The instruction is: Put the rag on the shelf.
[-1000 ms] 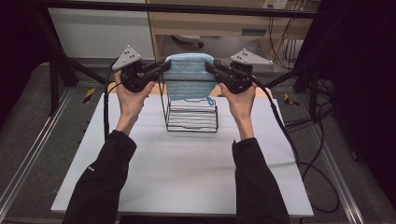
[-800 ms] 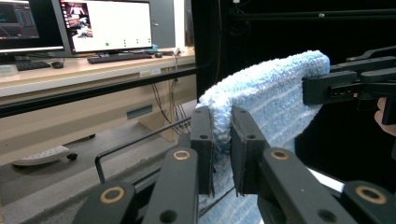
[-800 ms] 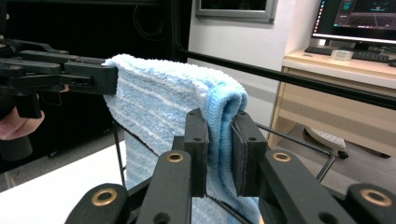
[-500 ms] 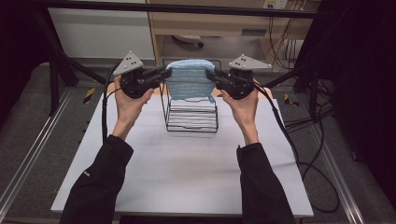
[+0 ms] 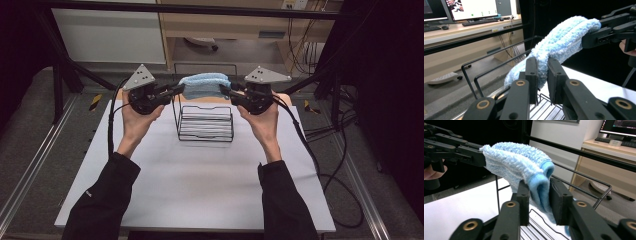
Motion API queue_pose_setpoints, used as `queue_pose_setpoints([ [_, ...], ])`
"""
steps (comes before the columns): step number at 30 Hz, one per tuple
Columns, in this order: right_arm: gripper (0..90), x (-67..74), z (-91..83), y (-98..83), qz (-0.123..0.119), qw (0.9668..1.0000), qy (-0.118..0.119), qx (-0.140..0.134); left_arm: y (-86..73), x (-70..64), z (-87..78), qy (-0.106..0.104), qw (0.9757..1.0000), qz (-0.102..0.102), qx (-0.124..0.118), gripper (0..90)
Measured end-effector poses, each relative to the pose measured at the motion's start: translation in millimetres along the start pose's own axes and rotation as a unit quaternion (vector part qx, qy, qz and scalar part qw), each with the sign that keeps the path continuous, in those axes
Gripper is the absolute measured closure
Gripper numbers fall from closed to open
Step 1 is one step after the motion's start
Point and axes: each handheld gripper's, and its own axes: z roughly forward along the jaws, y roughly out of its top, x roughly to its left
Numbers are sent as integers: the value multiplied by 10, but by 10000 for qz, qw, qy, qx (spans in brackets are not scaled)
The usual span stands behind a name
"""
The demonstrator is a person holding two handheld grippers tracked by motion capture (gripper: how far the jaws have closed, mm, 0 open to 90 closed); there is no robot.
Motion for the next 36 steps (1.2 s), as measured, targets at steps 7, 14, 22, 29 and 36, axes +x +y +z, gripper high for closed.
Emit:
queue_pose_setpoints([
  [7,443,60,-62,9,175,9998,41,-79,-51,-43,-26,7,9998,112,153,801],
  [14,415,56,-137,79,460,9982,221,-309,-104,-80,-39,17,9993,293,246,805],
  [22,721,103,-92,247,547,9977,353,-195,-120,-115,-76,-55,9988,433,239,814],
  [29,844,111,-39,251,706,9961,510,166,-153,-120,-89,-107,9987,404,296,809],
  [36,873,127,4,112,745,9940,545,580,-147,-130,-105,-182,9988,146,423,735],
])
